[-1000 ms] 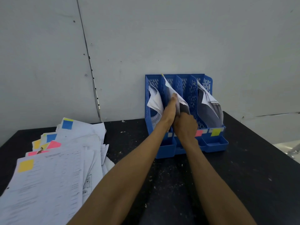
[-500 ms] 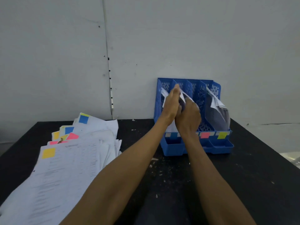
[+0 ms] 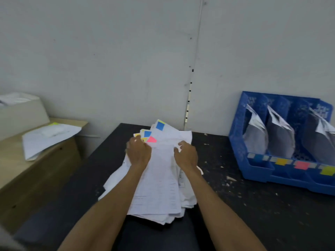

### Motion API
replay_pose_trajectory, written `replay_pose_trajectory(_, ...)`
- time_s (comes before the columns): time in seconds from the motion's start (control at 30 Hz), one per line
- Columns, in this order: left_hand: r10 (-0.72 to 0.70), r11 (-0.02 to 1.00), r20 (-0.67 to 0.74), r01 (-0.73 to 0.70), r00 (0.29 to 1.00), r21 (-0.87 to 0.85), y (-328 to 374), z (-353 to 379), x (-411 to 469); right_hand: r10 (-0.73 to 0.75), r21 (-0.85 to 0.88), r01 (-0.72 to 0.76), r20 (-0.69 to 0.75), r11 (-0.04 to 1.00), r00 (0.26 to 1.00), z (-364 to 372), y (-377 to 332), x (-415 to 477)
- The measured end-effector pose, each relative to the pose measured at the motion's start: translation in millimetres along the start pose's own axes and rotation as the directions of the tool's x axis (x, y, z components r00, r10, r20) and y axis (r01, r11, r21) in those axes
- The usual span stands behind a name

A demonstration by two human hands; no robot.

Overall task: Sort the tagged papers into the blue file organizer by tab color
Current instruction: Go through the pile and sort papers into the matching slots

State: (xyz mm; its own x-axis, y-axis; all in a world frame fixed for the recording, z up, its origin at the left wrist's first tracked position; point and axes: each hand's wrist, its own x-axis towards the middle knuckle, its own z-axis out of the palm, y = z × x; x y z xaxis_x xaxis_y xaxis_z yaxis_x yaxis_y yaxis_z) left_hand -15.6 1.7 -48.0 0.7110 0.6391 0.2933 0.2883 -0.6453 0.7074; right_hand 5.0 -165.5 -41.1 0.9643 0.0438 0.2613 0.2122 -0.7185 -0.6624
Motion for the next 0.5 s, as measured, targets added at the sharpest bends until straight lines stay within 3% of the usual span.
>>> replay_pose_trajectory(0.07,-0.111,0.985,-0.020,0.113,0.994,0.132,-36,-13,-1,-0.009,-0.057,0.011,0.040,0.998,0.999,26,-8,-9)
replay_pose_trajectory(0.13,-0.132,0.977,-0.021,0.134,0.991,0.168,-55,-18,-4,-0.042,-0.163,0.048,0.038,0.985,0.998,43,-12,-18)
replay_pose_trajectory(0.23,-0.105,0.992,-0.065,0.109,0.992,0.057,-61,-22,-3,-0.142,-0.294,0.133,-0.010,0.947,0.990,56,-12,-25)
replay_pose_trajectory(0.5,-0.120,0.983,-0.182,0.092,0.976,-0.156,-64,-23,-2,-0.140,-0.228,0.128,-0.034,0.965,0.990,61,-12,-28)
